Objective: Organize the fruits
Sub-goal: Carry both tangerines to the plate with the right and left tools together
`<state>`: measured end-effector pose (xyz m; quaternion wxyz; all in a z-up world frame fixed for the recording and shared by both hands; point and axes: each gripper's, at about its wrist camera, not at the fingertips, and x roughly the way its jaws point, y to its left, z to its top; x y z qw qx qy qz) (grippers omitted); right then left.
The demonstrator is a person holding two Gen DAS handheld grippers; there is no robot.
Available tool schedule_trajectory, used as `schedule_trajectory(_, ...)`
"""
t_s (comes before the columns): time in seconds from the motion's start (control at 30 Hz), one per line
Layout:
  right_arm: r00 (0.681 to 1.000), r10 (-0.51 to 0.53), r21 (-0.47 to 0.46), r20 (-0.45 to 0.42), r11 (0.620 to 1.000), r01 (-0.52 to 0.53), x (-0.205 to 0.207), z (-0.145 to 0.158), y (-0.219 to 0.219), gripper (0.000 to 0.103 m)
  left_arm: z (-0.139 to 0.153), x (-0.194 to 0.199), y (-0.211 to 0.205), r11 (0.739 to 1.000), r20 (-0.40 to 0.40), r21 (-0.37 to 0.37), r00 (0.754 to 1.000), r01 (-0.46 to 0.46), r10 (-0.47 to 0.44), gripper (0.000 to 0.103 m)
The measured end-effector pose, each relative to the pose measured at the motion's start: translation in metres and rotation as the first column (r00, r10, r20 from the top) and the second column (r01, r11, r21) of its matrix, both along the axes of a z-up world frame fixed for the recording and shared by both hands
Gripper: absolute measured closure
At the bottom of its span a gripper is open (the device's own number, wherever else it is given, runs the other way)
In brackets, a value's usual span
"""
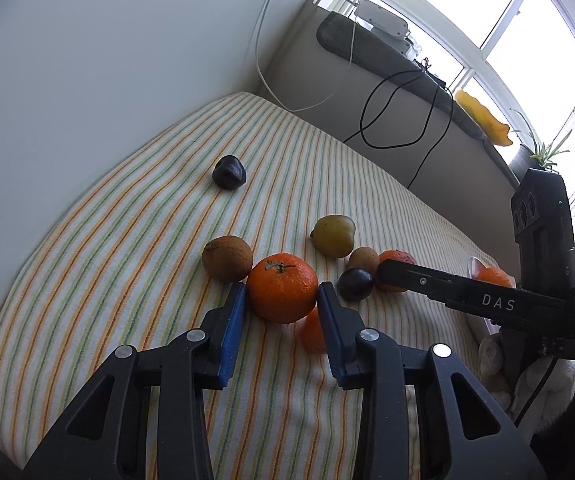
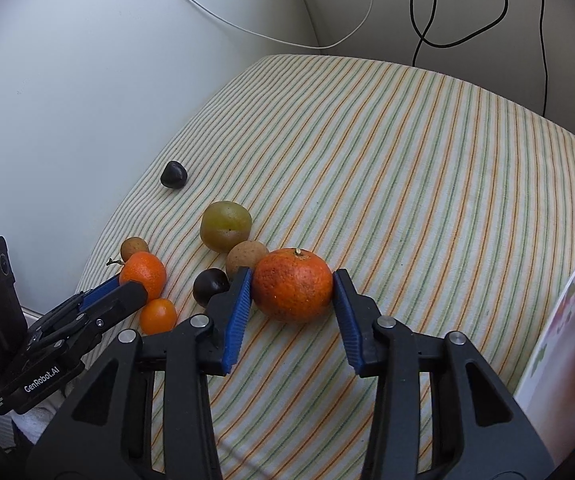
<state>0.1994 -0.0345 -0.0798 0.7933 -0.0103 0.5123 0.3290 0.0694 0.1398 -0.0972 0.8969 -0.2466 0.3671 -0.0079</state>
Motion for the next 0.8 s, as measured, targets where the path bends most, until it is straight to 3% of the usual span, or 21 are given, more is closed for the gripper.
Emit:
schedule_trajectory(0.17, 1.000, -0.001, 0.005, 0.006, 1.000, 0.001, -0.003, 0.003, -0.005, 0.061, 0.000, -0.001, 0.000, 1.000, 0.008, 0.000, 1.000, -0.003, 0.003, 0.069)
schedule_trajectory(0.57, 0.993, 0.010, 0.002, 0.119, 1.000, -0.010, -0.038, 0.033, -0.029, 0.061, 0.016, -0.011, -0.004, 1.000, 0.049, 0.005, 0.999, -0.006, 0.006, 0.070)
schedule_trajectory(0.8, 0.981, -0.033, 0.028, 0.193, 0.999, 0.028, -0.074, 0.057, -0.069, 0.061, 0.033, -0.009, -0.025, 0.998, 0.089, 0.010, 0.994, 0.058, -0.059, 0.070)
